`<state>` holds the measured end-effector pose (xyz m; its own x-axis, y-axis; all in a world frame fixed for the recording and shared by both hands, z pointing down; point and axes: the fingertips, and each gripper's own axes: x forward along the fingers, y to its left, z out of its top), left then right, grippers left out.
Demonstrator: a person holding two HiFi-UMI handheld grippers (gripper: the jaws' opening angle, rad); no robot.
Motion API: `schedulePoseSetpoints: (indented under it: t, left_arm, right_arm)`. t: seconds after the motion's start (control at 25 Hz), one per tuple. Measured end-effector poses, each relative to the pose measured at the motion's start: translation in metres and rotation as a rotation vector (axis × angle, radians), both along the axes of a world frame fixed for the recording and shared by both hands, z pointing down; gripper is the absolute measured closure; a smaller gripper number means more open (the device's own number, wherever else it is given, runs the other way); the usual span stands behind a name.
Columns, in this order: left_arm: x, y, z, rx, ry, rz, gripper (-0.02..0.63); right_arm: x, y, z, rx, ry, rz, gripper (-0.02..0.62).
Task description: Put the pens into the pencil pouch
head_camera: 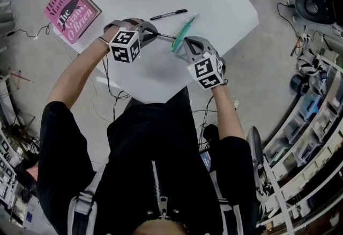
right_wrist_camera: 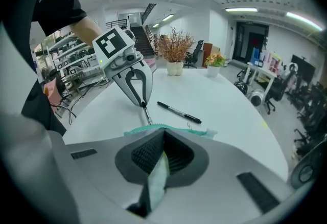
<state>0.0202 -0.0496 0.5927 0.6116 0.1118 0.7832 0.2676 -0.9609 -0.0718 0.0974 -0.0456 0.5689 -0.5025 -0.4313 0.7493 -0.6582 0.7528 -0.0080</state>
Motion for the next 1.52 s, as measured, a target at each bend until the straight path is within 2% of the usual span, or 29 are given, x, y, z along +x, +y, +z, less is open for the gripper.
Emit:
schedulePoseSetpoints:
  t: [0.68, 1.28, 1.52]
  left_arm:
    - [0.06, 0.003, 0.005, -0.115, 0.096, 0.038, 0.56]
    - [0.083, 0.012, -0.003, -0.194, 0.182, 0.018, 0.56]
    - [0.087, 0.013, 0.004, -0.217, 0.191, -0.001, 0.558]
  right_arm:
    - [0.001, -0.006, -0.001, -0.004, -0.032, 0.024, 0.588]
    - [0.004, -0.008, -0.003, -0.004, -0.042, 0.034, 0.588]
    - [0.005, -0.009, 0.0, -0.006, -0.042, 0.033, 0.588]
